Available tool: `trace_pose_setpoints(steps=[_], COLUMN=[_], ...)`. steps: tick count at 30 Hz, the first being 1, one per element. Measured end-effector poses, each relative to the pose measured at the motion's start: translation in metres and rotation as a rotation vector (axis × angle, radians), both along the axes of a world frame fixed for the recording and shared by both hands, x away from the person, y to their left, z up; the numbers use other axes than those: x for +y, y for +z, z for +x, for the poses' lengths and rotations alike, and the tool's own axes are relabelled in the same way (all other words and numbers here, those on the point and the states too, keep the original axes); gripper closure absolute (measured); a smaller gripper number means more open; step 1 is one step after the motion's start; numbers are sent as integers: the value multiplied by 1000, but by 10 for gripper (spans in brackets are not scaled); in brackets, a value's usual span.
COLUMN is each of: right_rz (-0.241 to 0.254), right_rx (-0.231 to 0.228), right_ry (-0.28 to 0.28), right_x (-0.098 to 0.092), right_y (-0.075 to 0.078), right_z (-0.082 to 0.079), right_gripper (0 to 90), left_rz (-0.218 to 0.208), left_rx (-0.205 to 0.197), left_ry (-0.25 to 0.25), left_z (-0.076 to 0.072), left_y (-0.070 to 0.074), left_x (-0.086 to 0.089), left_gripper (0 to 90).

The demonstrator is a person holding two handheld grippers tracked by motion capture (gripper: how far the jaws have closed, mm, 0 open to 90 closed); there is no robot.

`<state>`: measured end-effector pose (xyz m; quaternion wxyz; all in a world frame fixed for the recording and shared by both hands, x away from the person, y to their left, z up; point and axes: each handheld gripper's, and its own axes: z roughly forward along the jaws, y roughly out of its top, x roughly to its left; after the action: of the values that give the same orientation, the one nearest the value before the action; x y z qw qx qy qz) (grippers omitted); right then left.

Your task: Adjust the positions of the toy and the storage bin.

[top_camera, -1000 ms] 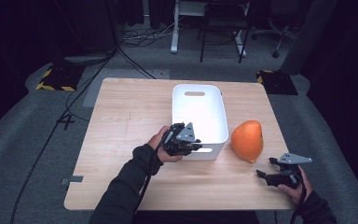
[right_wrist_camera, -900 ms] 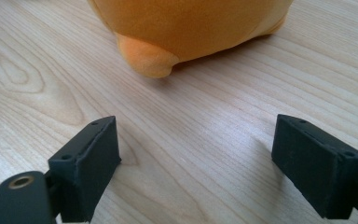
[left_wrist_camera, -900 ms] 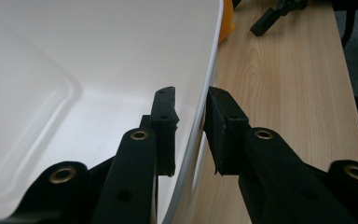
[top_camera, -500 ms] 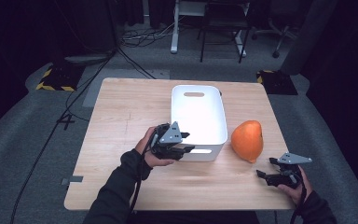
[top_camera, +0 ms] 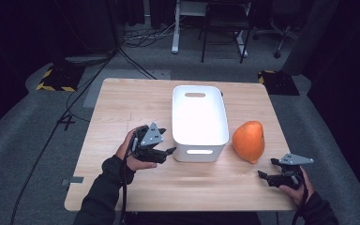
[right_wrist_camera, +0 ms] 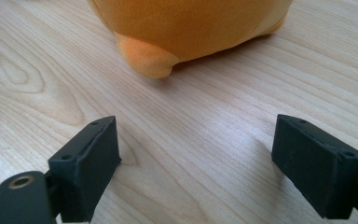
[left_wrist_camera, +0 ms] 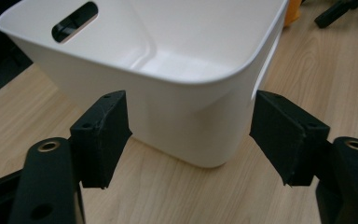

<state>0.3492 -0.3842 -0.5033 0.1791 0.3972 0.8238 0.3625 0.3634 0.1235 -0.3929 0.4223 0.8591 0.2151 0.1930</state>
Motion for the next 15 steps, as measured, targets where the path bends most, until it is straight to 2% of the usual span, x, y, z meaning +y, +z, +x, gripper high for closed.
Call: trace_pose_setpoints(steps=[1, 3, 4, 6, 7, 10, 11, 12, 13, 14, 15], right_rz=[0, 0, 0, -1, 0, 0, -1, -1, 0, 0, 0], right_rx=[0, 0, 0, 0, 1, 1, -1, -1, 0, 0, 1], right_ry=[0, 0, -1, 1, -1, 0, 1, 1, 0, 0, -1], right_x=[0, 0, 0, 0, 0, 0, 0, 0, 0, 0, 0], right_y=[0, 0, 0, 0, 0, 0, 0, 0, 0, 0, 0], right_z=[0, 0, 0, 0, 0, 0, 0, 0, 0, 0, 0], right_gripper=[149, 149, 149, 149, 149, 149, 149, 149, 149, 149, 149], left_rz=[32, 51, 60, 49, 27, 23, 47, 47, 74, 74, 92], left_rx=[1, 14, 15, 13, 9, 23, 34, 34, 44, 44, 55], left_ry=[4, 31, 28, 27, 44, 59, 85, 85, 106, 106, 111], left_z=[1, 1, 1, 1, 1, 2, 2, 2, 3, 3, 3], left_y=[-2, -9, -11, -13, -18, -25, -31, -31, -38, -38, -42], left_x=[3, 6, 8, 10, 15, 19, 23, 23, 26, 26, 28], left_gripper=[270, 253, 246, 232, 226, 199, 197, 196, 192, 187, 184])
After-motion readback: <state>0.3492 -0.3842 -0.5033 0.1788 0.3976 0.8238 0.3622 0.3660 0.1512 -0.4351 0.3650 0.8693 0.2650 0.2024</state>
